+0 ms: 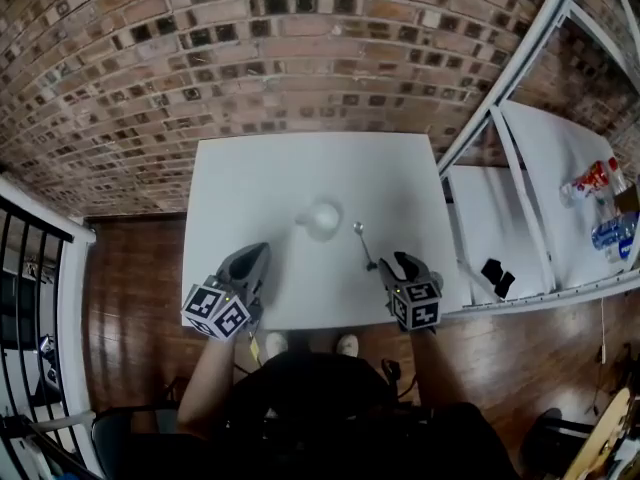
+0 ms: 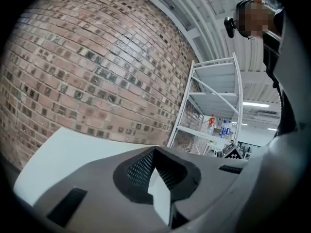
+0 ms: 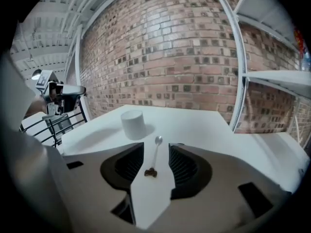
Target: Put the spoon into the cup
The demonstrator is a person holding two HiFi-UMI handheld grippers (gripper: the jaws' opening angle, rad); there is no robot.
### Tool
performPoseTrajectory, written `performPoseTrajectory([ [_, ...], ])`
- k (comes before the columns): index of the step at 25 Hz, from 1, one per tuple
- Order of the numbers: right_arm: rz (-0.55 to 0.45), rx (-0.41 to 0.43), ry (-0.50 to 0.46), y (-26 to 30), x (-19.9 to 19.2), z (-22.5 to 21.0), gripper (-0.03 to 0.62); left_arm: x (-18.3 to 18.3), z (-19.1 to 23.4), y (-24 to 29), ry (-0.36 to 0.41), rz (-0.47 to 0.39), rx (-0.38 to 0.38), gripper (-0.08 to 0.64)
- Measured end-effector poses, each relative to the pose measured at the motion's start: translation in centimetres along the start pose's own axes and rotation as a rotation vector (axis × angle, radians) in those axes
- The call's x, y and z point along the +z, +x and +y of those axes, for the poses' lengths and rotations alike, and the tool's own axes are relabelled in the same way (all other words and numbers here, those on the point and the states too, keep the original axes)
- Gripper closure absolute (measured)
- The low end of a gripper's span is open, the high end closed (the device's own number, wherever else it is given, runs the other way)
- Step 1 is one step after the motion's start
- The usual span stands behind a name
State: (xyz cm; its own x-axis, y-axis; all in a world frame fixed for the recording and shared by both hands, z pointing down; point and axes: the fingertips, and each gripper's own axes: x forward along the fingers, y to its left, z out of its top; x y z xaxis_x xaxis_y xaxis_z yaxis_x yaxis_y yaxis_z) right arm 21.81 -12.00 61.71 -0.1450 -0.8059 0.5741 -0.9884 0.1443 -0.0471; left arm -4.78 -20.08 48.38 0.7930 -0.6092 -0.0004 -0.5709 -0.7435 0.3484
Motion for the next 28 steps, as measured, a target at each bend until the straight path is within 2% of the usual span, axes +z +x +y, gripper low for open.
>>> performPoseTrajectory([
  [4,0.129,0.009,-0.016,2.3,-3.7,0.5,0.423,-1.2,0.4,-0.7,-0.007,0.034,0.024,0.555],
  [6,0.175,0.017,-0.022,3.5,-4.8,0.7,0.419,-1.4,0.8,-1.1,-0.015,0.038,0.041,0.555],
  [7,0.199,0.024,-0.025,4.1,-5.3,0.8,0.376,-1.5,1.0,-1.3,-0.02,0.038,0.05,0.555],
  [8,0.221,0.032,-0.028,4.7,-5.7,0.9,0.368,-1.7,1.2,-1.6,-0.026,0.037,0.06,0.555],
  [12,0.297,0.043,-0.039,6.3,-7.4,1.2,0.368,-2.6,1.5,-2.7,-0.045,0.051,0.095,0.555],
  [20,0.309,-0.001,-0.063,6.6,-8.1,1.3,0.397,-2.6,1.8,-3.8,-0.056,0.057,0.122,0.555],
  [22,0.315,-0.015,-0.077,6.6,-8.2,1.4,0.401,-2.6,1.7,-3.7,-0.056,0.058,0.116,0.555],
  [24,0.327,-0.02,-0.088,6.5,-8.2,1.6,0.457,-2.6,1.5,-3.5,-0.055,0.059,0.106,0.555],
  [28,0.353,-0.014,-0.089,6.3,-8.5,1.8,0.459,-2.6,1.2,-3.1,-0.054,0.061,0.086,0.555],
])
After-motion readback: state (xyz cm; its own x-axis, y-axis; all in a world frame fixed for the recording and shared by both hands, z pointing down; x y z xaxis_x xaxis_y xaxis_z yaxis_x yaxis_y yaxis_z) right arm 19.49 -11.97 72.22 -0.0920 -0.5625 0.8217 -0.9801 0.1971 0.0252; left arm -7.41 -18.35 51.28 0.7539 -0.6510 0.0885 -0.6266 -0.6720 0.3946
